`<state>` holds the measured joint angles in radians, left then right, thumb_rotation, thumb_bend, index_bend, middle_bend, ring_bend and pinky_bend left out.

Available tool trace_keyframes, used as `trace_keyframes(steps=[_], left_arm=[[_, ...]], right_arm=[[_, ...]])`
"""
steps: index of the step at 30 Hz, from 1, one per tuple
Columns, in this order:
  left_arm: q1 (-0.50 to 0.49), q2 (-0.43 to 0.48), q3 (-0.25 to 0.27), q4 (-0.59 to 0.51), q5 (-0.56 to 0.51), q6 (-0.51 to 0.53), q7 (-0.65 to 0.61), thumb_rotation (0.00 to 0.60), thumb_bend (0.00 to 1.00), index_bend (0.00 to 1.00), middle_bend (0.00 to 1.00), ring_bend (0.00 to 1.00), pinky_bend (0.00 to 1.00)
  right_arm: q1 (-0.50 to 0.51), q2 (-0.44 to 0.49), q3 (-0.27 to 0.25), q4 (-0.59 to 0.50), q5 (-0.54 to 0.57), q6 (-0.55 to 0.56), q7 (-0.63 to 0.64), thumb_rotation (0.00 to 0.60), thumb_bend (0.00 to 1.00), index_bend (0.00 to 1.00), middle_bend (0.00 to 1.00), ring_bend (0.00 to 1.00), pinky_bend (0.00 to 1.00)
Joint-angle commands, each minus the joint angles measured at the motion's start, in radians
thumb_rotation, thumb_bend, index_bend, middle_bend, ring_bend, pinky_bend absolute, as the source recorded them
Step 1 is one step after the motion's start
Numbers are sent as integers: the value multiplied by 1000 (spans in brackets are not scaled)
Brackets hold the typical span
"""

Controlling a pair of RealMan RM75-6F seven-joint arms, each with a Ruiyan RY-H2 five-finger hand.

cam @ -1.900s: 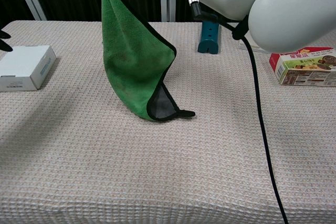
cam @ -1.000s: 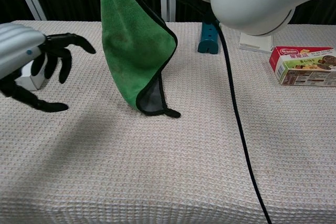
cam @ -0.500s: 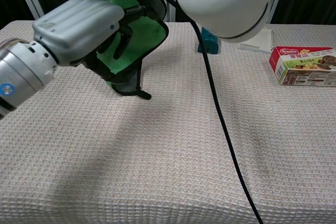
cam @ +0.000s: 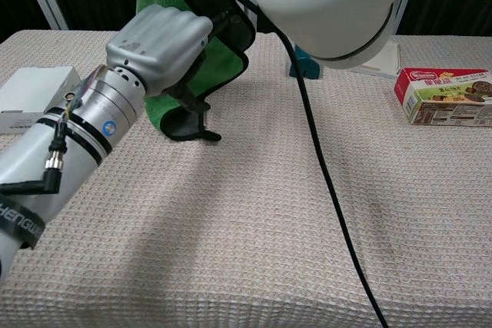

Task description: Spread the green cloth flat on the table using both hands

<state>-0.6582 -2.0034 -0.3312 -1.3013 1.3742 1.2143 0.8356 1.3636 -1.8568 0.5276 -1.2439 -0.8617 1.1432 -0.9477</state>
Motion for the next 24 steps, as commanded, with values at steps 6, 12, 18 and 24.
trace_keyframes(steps=[6,12,18,24], left_arm=[[-35,-54,-73,-13,-240,2,275,600,175,96,858,920,887],[-32,-51,-44,24,-215,43,182,600,212,238,861,928,887],[-37,-55,-4,113,-148,59,27,600,258,375,870,933,887],[-17,-16,40,105,-132,74,26,600,261,451,869,932,886]], right_arm=[[-6,9,-9,-11,9,0,28,600,545,752,303,6,0],[-22,21,-18,-27,18,3,49,600,545,752,302,6,0],[-32,31,-27,-30,27,5,61,600,545,752,302,6,0],[-53,57,-28,-53,35,13,79,600,546,752,302,6,0]])
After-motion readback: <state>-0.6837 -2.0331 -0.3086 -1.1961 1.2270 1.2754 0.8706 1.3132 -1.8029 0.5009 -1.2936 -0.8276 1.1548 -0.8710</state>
